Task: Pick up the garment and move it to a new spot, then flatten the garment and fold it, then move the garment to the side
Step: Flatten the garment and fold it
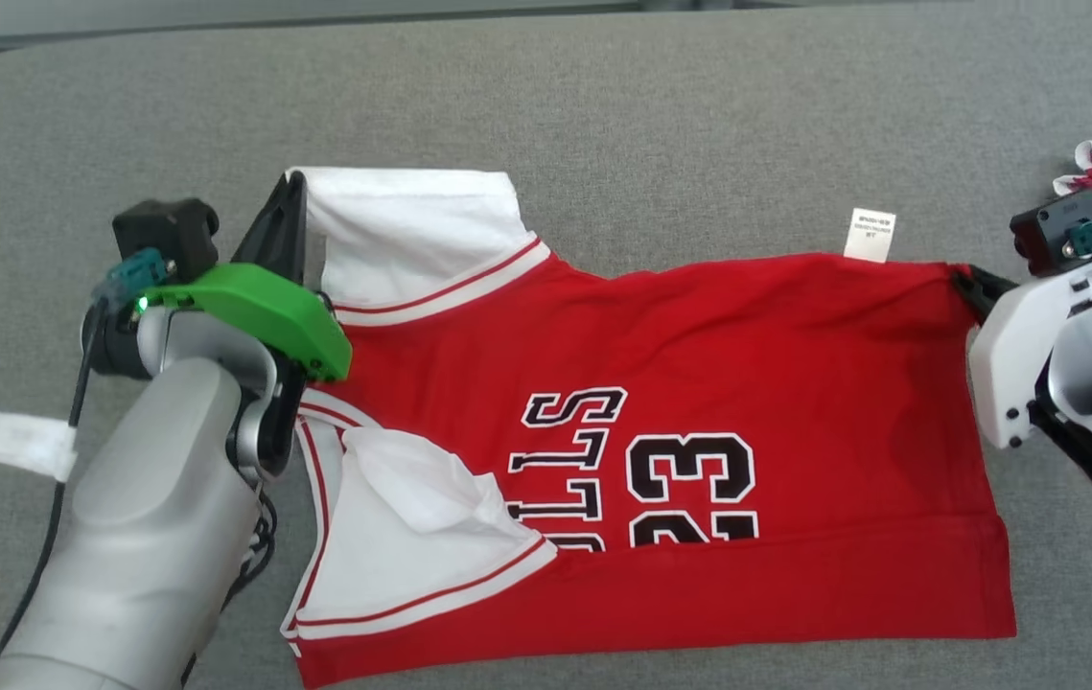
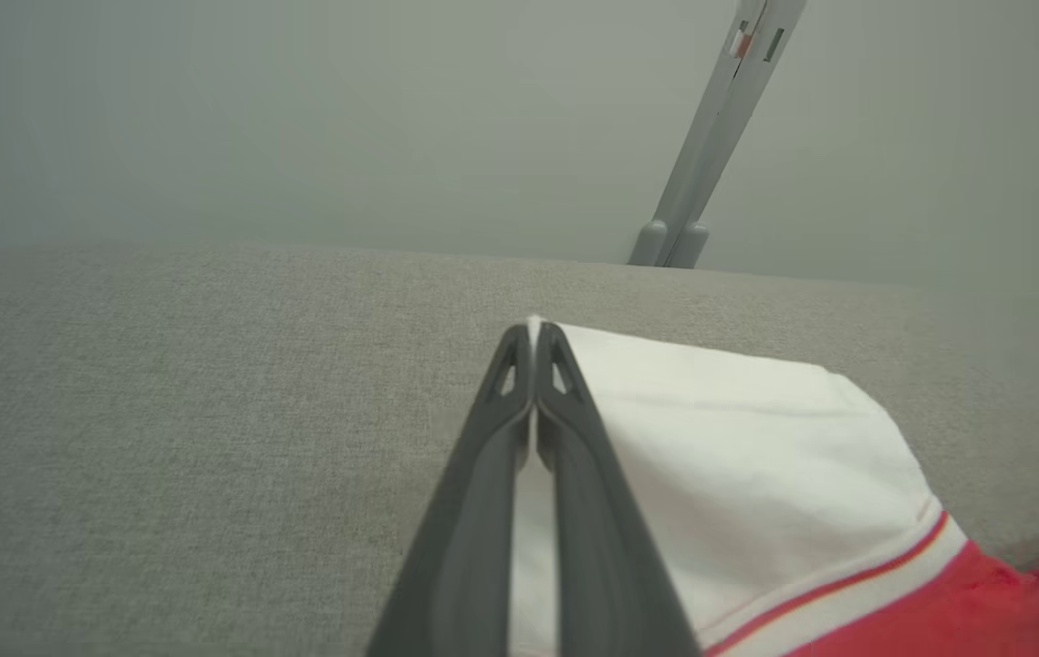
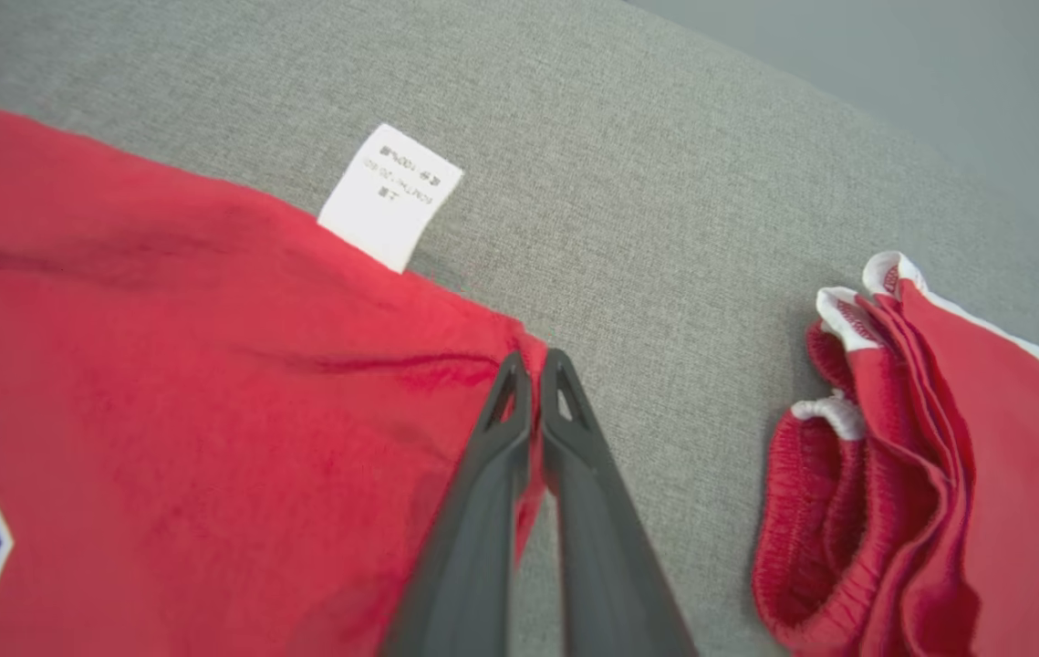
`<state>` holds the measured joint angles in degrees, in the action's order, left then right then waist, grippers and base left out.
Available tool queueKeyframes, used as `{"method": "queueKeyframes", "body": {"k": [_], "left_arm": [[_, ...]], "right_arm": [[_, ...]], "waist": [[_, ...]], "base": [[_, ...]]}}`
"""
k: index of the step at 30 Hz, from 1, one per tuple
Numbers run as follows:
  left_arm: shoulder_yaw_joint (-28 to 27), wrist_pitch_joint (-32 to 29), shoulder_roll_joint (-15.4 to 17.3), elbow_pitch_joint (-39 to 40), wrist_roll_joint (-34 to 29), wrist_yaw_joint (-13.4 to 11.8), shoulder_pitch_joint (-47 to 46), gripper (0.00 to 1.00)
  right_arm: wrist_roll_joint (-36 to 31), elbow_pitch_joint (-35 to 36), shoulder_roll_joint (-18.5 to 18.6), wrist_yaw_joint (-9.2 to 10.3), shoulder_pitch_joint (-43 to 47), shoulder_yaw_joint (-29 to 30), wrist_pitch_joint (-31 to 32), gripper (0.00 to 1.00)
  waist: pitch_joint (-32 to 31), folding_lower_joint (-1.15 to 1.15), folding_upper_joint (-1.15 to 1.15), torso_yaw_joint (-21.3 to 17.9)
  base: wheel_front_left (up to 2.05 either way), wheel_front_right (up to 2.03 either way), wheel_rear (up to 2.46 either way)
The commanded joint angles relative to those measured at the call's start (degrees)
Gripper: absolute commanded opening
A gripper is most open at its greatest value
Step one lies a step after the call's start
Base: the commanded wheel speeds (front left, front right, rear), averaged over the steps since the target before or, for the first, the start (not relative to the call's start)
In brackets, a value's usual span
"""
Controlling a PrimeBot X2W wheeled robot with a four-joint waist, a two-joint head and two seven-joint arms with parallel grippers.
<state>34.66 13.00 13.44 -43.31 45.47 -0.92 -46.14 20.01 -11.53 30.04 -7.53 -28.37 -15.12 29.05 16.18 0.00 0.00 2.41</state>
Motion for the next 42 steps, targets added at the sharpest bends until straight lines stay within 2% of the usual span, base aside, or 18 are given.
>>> {"method": "queueKeyframes", "body": {"k": [1,9,14,19,23,31,42], "left_arm": [[-0.08,0.17,1.0,1.58,-0.08,-0.98,2.42,0.0],[0.67,-3.8,7.5,21.62,0.07,-9.01,18.42,0.0],[2.05,-7.77,11.22,33.79,0.53,-14.36,28.4,0.0],[3.16,-10.25,12.94,40.5,1.64,-17.68,35.13,0.0],[3.52,-10.88,13.59,42.61,2.15,-18.91,37.92,0.0],[4.56,-11.17,12.49,44.02,3.45,-20.21,41.67,0.0],[5.92,-11.62,12.84,43.86,4.45,-20.56,46.04,0.0]], "right_arm": [[-0.22,0.24,0.39,0.09,1.65,-0.02,-0.53,0.0],[1.33,2.17,3.27,0.09,7.35,-4.5,-2.2,0.0],[1.67,3.17,7.72,0.1,8.59,-9.78,-1.39,0.0],[3.03,3.98,12.6,0.09,7.39,-17.23,0.62,0.0],[3.97,3.96,15.36,0.09,5.97,-21.97,1.87,0.0],[3.9,1.84,18.83,0.09,2.03,-29.36,2.88,0.0],[6.73,-0.19,21.31,0.09,0.48,-33.67,2.27,0.0]], "waist": [[-4.56,0.0,0.0,1.27],[-8.96,0.0,0.0,1.82],[-10.29,0.0,0.0,2.6],[-10.87,0.0,0.0,3.58],[-11.17,0.0,0.0,4.14],[-11.82,0.0,0.0,4.7],[-12.77,0.0,0.0,5.92]], "base": [[0.0,0.0,0.0],[0.0,0.0,0.0],[0.0,0.0,0.0],[0.0,0.0,0.0],[0.0,0.0,0.0],[0.0,0.0,0.0],[0.0,0.0,0.0]]}}
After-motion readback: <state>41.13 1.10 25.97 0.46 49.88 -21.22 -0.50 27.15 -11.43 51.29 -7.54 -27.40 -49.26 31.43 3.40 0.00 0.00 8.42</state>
